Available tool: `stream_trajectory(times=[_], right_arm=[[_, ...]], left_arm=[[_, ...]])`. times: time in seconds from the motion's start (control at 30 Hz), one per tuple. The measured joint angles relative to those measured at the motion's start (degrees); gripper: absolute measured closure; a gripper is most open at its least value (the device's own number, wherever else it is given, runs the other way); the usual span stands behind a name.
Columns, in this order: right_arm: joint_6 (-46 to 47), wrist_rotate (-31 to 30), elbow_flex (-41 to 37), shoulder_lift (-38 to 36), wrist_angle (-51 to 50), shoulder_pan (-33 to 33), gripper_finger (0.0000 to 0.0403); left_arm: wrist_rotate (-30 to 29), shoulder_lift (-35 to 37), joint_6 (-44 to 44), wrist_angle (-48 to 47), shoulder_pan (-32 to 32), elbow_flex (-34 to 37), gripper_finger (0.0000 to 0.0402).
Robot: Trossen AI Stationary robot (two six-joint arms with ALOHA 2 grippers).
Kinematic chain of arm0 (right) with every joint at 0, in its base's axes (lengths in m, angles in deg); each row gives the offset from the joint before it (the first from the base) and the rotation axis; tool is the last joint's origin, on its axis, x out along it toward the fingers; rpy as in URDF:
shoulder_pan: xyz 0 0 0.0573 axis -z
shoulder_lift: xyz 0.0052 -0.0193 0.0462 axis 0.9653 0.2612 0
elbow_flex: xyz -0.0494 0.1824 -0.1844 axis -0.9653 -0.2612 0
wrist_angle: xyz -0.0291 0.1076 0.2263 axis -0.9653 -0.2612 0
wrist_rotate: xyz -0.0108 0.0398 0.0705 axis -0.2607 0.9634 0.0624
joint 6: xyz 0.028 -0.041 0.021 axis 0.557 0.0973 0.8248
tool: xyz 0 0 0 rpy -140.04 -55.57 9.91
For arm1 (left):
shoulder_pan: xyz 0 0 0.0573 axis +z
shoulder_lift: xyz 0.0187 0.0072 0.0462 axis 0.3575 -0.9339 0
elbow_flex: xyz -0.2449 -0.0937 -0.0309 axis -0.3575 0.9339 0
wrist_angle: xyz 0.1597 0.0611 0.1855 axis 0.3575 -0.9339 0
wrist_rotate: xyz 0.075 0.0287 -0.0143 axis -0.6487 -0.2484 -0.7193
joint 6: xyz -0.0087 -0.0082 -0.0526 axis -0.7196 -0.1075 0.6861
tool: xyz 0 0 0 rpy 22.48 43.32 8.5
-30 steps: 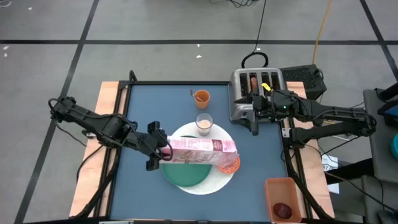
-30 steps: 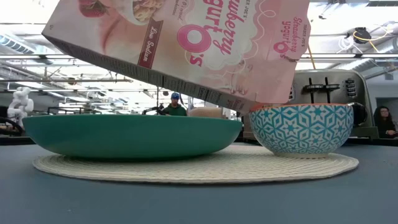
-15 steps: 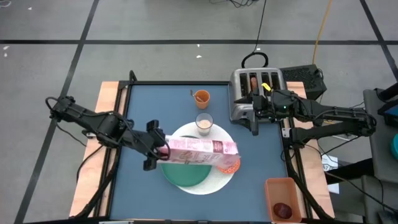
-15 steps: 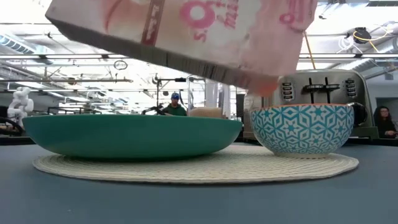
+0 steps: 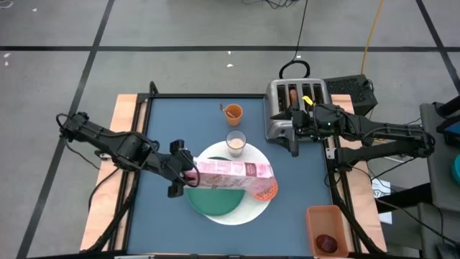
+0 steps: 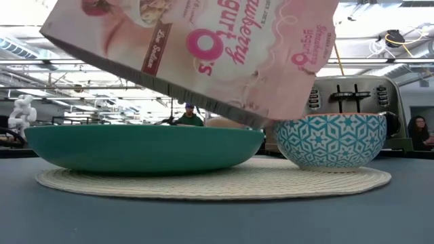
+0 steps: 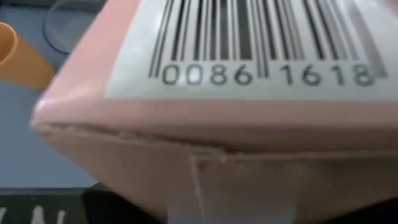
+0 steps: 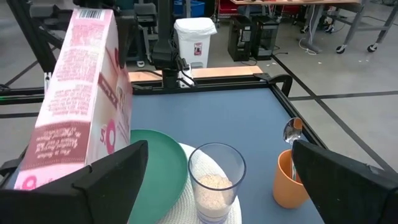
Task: Arrange a breakfast setting
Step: Pour the cereal from the cereal box into the orange bowl
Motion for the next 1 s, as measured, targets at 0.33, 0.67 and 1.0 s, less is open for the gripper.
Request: stream_trajectory(times=[0.33, 0.67, 1.0], right_arm=[[0.0, 0.0, -0.02, 0.0, 0.02, 0.02, 0.0014], [0.0, 0.0, -0.01, 0.02, 0.02, 0.0, 0.0014], [0.0, 0.0, -0.02, 0.01, 0.02, 0.01, 0.0014]], left_arm=[[-1.66, 0.05, -0.83, 0.69, 0.0, 0.0, 0.0172], [-1.69, 0.05, -1.42, 1.98, -0.5, 0.0, 0.0172], [-3.27, 0.05, -0.97, 1.95, -2.07, 0.0, 0.0172]])
